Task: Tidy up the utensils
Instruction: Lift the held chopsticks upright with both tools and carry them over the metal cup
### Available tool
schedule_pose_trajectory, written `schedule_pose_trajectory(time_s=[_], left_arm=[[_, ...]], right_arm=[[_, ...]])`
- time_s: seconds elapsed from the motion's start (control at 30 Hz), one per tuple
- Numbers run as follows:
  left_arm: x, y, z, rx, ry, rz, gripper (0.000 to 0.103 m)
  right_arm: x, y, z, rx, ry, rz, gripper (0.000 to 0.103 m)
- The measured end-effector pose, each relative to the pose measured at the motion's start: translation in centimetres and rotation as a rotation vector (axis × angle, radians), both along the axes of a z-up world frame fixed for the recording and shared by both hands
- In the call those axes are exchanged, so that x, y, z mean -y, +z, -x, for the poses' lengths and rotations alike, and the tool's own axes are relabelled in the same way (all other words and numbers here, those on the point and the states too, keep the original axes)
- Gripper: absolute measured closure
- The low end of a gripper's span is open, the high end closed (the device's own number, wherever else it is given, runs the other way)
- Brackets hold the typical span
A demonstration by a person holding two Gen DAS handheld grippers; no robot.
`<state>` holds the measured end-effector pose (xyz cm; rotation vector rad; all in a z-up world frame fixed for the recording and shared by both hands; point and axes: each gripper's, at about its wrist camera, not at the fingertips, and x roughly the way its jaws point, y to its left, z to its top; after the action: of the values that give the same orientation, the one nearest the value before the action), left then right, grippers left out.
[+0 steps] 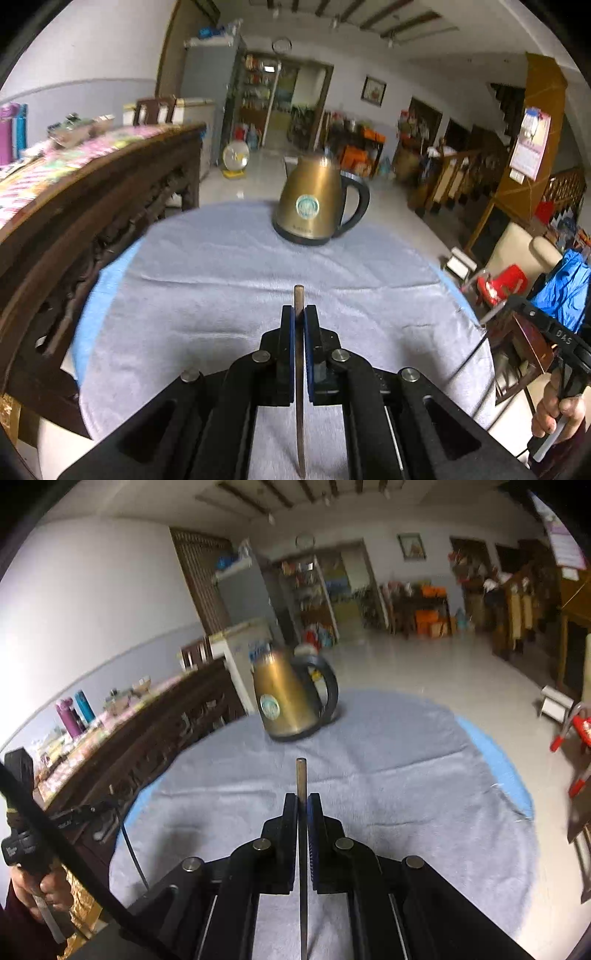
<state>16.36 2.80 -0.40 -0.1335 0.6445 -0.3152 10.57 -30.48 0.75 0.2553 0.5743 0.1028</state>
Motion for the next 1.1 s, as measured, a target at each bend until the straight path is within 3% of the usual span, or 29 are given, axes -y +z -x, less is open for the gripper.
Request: schedule_pose_trajectory(time_s=[0.23, 0.4, 0.67, 1.1], left_arm=[[-1.1, 2.1, 4.7, 0.079, 0.030, 0.022, 0.098], [-1.7, 4.4, 7.5, 0.131, 0.024, 0.010, 0.098], [-2.1, 7.8, 11.2, 0.169, -0.034, -0.009, 0.098], [-0.5, 12.6, 15.8, 0.245, -0.139, 0.073, 0.098]], right_arm=[[-0.7, 3.5, 6.6, 0.137, -0.061, -0.012, 0.097], [-0.9, 5.5, 8.6, 0.173, -0.062, -0.005, 0.097], [-3.2, 8.7, 11.6, 0.174, -0.012, 0.091, 0.098], [-7.7, 13.2, 15.8, 0.260, 0.072, 0.142, 0.098]])
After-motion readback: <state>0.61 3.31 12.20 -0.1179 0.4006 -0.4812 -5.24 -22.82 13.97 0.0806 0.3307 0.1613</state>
